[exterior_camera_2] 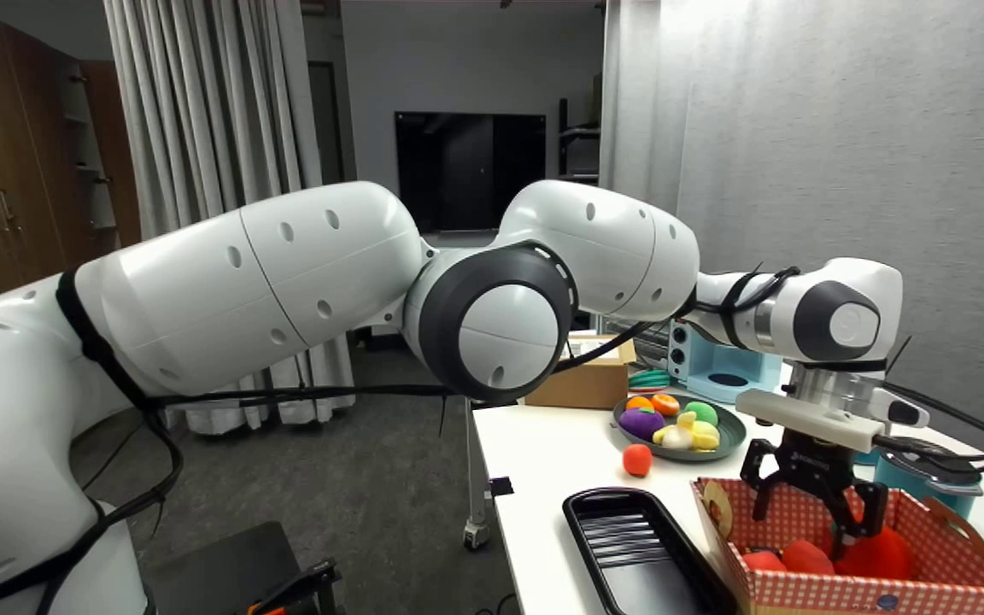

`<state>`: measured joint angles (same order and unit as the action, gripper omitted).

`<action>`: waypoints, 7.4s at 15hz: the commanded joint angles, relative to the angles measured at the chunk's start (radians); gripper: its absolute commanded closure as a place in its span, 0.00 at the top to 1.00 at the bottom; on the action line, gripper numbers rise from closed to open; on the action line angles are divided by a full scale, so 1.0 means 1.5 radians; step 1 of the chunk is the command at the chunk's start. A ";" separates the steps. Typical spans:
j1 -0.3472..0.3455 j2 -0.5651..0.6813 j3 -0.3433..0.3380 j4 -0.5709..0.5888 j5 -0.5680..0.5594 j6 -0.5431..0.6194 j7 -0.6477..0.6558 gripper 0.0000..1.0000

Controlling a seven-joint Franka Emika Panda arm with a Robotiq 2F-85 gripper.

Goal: Move the box to the left

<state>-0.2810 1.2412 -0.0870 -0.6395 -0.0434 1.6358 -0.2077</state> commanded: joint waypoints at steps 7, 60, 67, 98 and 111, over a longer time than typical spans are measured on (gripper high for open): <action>0.059 -0.019 0.004 0.024 0.003 -0.013 0.011 0.16; 0.148 -0.178 0.100 -0.274 0.017 0.076 0.096 0.00; 0.155 -0.268 0.115 -0.428 0.044 0.081 0.088 0.00; 0.221 -0.558 0.068 -0.705 0.004 0.106 0.154 0.65; 0.254 -0.783 0.061 -0.872 -0.229 0.122 0.322 1.00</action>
<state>0.0973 0.1804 0.0072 -1.8491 -0.3208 1.8032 0.1955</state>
